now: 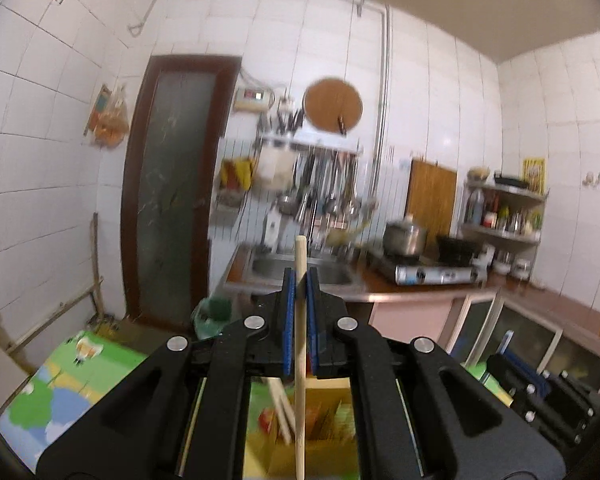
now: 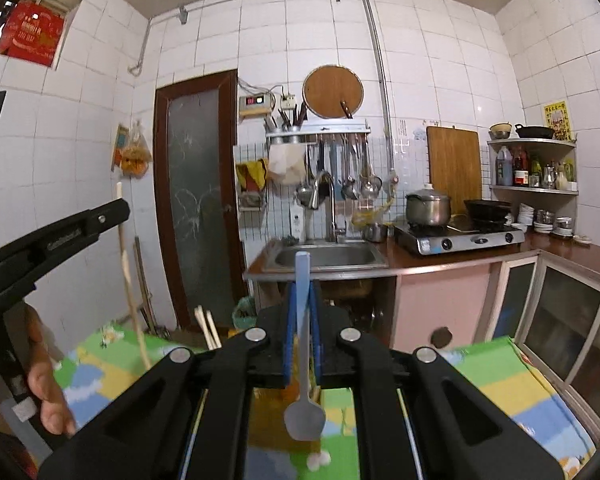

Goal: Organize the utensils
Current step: 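Lower the chopstick and spoon into the yellow caddy and open both grippers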

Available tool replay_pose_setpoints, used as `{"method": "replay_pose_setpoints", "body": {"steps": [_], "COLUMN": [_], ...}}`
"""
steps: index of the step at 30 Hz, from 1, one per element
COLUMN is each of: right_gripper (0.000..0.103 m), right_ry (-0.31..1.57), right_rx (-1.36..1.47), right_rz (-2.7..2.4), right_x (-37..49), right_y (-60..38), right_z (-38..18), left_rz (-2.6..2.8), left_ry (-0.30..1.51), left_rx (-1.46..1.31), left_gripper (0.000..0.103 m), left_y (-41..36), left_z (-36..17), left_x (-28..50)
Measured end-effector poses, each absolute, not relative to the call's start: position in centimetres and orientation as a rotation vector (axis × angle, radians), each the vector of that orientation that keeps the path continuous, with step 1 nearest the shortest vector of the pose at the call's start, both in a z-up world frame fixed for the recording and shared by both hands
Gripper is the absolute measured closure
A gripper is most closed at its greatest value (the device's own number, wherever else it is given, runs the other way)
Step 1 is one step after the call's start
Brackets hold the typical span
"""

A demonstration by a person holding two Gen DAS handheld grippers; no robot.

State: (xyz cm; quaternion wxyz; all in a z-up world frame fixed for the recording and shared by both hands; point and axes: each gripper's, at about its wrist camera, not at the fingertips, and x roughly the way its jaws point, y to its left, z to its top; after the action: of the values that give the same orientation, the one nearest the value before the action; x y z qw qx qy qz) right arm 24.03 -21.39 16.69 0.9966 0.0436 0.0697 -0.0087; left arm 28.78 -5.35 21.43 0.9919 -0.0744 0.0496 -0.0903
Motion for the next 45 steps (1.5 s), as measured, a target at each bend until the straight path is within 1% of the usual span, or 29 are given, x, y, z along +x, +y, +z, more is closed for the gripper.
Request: {"method": "replay_pose_setpoints", "body": {"steps": [4,7,10,15,22,24,25,26,27,28,29,30,32,33,34,35,36,39,41,45], "right_gripper": [0.096,0.096,0.096,0.096,0.095,0.095,0.095,0.095,0.088,0.079,0.053,0.043,0.043,0.043,0.042,0.037,0.033,0.013,0.009,0.005], "right_ry": [0.145,0.157,0.194,0.265,0.358,0.383,0.401,0.417,0.428,0.448,0.457,0.46,0.46,0.463,0.465,0.466,0.464,0.453,0.45,0.437], "right_rx": [0.132,0.13,0.139,0.151,0.134,0.134,0.132,0.129,0.128,0.132,0.138,0.145,0.133,0.129,0.126,0.123,0.119,0.13,0.141,0.107], "right_rz": [0.013,0.022,0.033,0.037,0.022,0.015,0.0,-0.01,-0.015,-0.02,-0.024,-0.039,-0.059,-0.062,-0.061,-0.061,-0.065,-0.074,-0.08,-0.101], "right_x": [27.0,29.3,31.3,33.3,34.0,34.1,34.0,34.0,33.9,33.8,33.6,33.0,31.8,31.3,30.3,29.4,28.0,24.6,21.8,17.0], "right_y": [-21.7,-21.6,-21.8,-22.5,-22.7,-22.9,-23.1,-23.2,-23.3,-23.6,-23.7,-24.0,-24.2,-24.2,-24.2,-24.2,-24.2,-24.1,-23.9,-22.7], "right_z": [17.4,16.6,15.0,11.7,8.7,8.4,8.3,8.2,8.2,8.1,8.1,8.2,8.4,8.5,8.5,8.5,8.4,7.7,6.8,4.7], "left_rz": [-0.182,-0.165,-0.178,-0.172,-0.155,-0.151,-0.147,-0.139,-0.132,-0.117,-0.104,-0.094,-0.076,-0.059,-0.048,-0.038,-0.018,-0.018,-0.023,-0.011], "left_ry": [0.078,0.067,0.118,0.166,0.251,0.265,0.269,0.273,0.273,0.268,0.267,0.271,0.273,0.271,0.265,0.261,0.259,0.301,0.324,0.33], "left_rx": [-0.177,-0.16,-0.155,-0.115,-0.113,-0.111,-0.112,-0.114,-0.115,-0.112,-0.102,-0.089,-0.078,-0.068,-0.061,-0.058,-0.048,-0.025,-0.021,-0.028], "left_gripper": [0.098,0.098,0.098,0.098,0.098,0.092,0.08,0.065,0.059,0.049,0.04,0.035,0.02,0.016,0.009,0.005,0.005,0.005,0.005,0.005], "left_y": [-5.7,-6.8,-7.7,-8.5,-7.9,-7.3,-7.1,-6.7,-6.4,-6.0,-5.6,-5.3,-4.7,-4.1,-3.7,-3.4,-2.8,-1.9,-1.2,-0.2], "left_z": [22.0,20.9,18.9,14.3,11.2,11.3,11.4,11.7,11.9,12.2,12.5,12.7,13.0,13.2,13.2,13.2,13.0,12.1,11.2,8.5], "left_x": [32.0,34.9,37.9,39.0,39.5,38.9,38.5,38.0,37.4,36.4,35.5,34.4,32.7,31.1,29.8,28.9,27.1,23.5,21.3,16.4]}}
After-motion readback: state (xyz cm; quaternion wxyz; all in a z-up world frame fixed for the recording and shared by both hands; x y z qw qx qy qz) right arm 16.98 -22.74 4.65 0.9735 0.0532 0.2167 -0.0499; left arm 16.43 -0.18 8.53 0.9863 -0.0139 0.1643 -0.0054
